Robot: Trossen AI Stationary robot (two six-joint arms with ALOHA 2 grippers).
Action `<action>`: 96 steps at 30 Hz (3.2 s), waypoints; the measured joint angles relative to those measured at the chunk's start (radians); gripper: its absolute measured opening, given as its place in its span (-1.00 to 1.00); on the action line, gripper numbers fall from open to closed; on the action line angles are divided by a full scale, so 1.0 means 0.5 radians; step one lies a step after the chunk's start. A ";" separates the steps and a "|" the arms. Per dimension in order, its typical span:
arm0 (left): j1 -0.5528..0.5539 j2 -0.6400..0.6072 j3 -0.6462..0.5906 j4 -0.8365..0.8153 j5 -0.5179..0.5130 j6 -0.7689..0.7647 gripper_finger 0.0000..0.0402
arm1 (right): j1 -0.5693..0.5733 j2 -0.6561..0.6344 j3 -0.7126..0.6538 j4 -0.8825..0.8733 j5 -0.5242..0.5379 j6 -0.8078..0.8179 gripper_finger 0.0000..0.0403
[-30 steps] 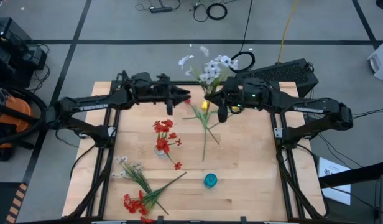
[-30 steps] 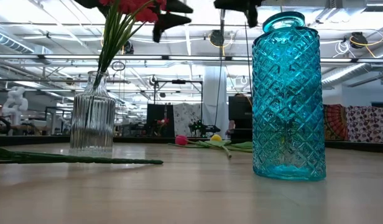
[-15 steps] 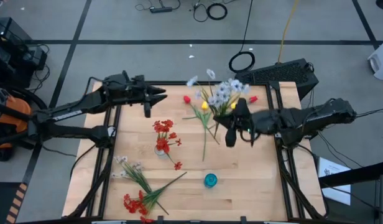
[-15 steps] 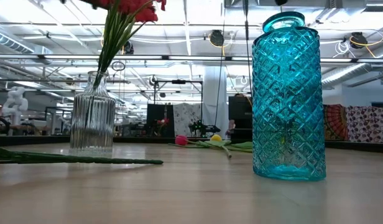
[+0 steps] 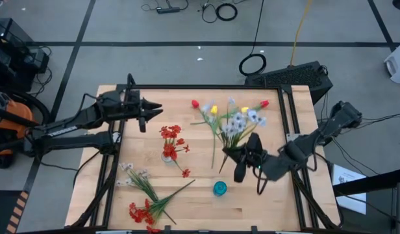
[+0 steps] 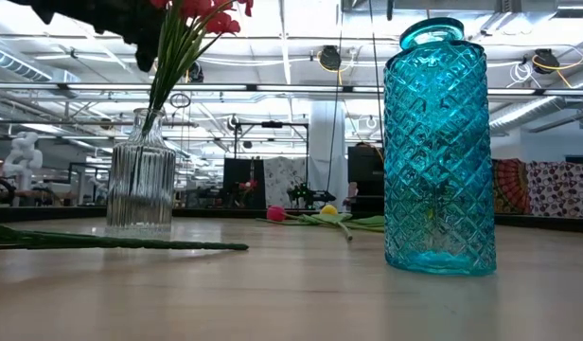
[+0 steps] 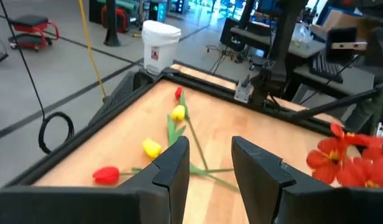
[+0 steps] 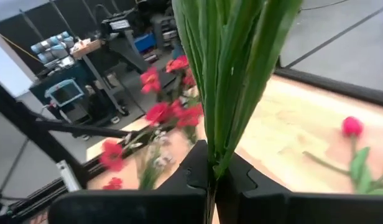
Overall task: Sort flowers into vase by color
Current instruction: Put the top white flowers into the blue vase
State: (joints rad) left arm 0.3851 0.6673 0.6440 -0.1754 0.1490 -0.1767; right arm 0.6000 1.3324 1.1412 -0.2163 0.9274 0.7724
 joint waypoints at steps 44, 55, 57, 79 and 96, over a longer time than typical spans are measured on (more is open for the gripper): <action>-0.002 -0.027 -0.013 -0.101 0.022 -0.069 -0.38 | 0.218 0.257 0.000 0.151 0.026 -0.028 -1.00; -0.002 -0.027 -0.013 -0.100 0.022 -0.107 -0.38 | 0.218 0.187 0.000 0.126 0.025 -0.155 -1.00; -0.002 -0.027 -0.013 -0.100 0.022 -0.108 -0.38 | 0.218 0.202 0.000 0.106 0.025 -0.156 -1.00; -0.001 -0.027 -0.011 -0.101 0.022 -0.106 -0.38 | 0.216 0.354 0.000 0.055 0.016 0.029 -1.00; -0.002 -0.027 -0.011 -0.102 0.022 -0.106 -0.38 | 0.216 0.355 0.000 0.046 -0.036 0.056 -1.00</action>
State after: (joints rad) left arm 0.3843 0.6540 0.6384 -0.2263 0.1600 -0.2298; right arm 0.7082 1.5101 1.1412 -0.1932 0.9096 0.8005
